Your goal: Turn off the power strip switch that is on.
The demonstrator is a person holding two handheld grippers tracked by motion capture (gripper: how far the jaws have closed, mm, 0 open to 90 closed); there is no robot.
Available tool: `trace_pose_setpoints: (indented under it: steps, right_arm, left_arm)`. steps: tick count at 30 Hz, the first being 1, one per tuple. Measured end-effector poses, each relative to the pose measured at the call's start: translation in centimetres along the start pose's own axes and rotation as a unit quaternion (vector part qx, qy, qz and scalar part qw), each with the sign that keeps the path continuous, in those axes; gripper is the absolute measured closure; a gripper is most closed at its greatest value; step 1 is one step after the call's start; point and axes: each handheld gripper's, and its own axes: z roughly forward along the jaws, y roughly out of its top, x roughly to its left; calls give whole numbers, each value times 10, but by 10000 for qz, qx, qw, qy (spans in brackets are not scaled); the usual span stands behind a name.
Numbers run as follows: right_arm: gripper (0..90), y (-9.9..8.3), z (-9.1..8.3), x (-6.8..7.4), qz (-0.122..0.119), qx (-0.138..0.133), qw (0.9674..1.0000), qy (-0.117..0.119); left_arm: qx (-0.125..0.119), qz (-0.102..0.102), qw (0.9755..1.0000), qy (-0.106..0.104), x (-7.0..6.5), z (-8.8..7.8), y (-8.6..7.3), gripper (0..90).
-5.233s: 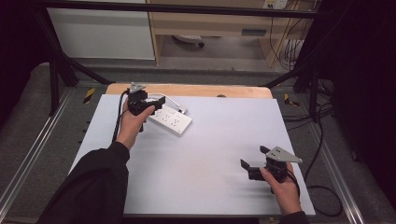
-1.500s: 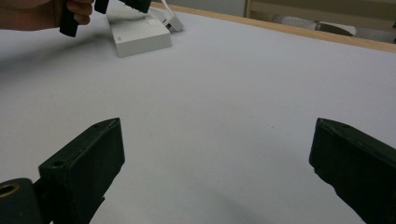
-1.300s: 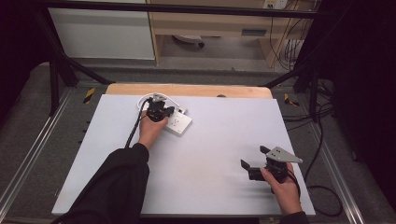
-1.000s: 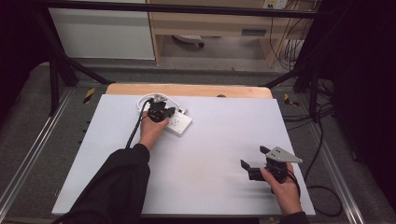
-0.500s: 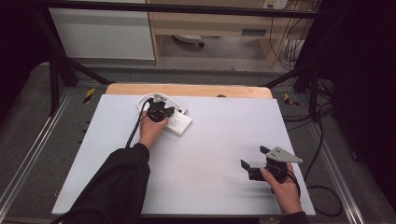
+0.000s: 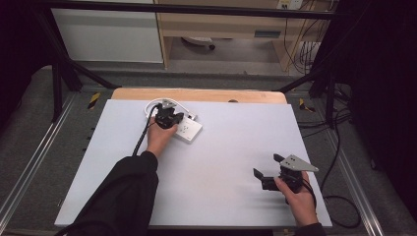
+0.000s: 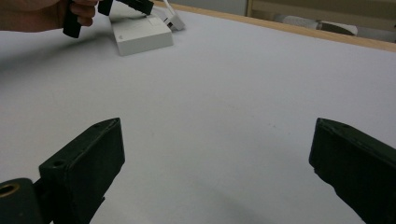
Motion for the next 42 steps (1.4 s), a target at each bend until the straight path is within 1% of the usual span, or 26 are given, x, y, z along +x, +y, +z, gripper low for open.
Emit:
trace_pose_setpoints:
  steps: [4,21,23,33,34,35,37,39,42]
  right_arm:
    - [38,0,0,0,-5,2,10000,4]
    - [38,0,0,1,2,8,10000,0]
    - [39,0,0,0,-9,8,10000,2]
    - [39,0,0,1,-12,5,10000,0]
    - [39,0,0,1,-14,6,10000,-1]
    - [39,0,0,1,-14,6,10000,-1]
    - [38,0,0,1,-16,5,10000,-1]
    - [39,0,0,1,-11,6,10000,-2]
    - [39,0,0,1,-11,5,10000,-3]
  left_arm:
    - [-5,-23,10000,-16,0,0,0,900]
    - [12,9,10000,-9,1,-1,0,900]
    - [8,63,10000,13,1,-1,0,900]
    - [83,100,9999,17,-1,-2,0,900]
    - [94,103,9999,-101,-3,-1,-1,900]
    - [94,103,9999,-101,-3,-1,-1,900]
    - [118,207,9997,-45,-7,0,0,900]
    - [123,263,9996,-22,-11,1,0,900]
    - [68,269,9996,6,-12,2,0,900]
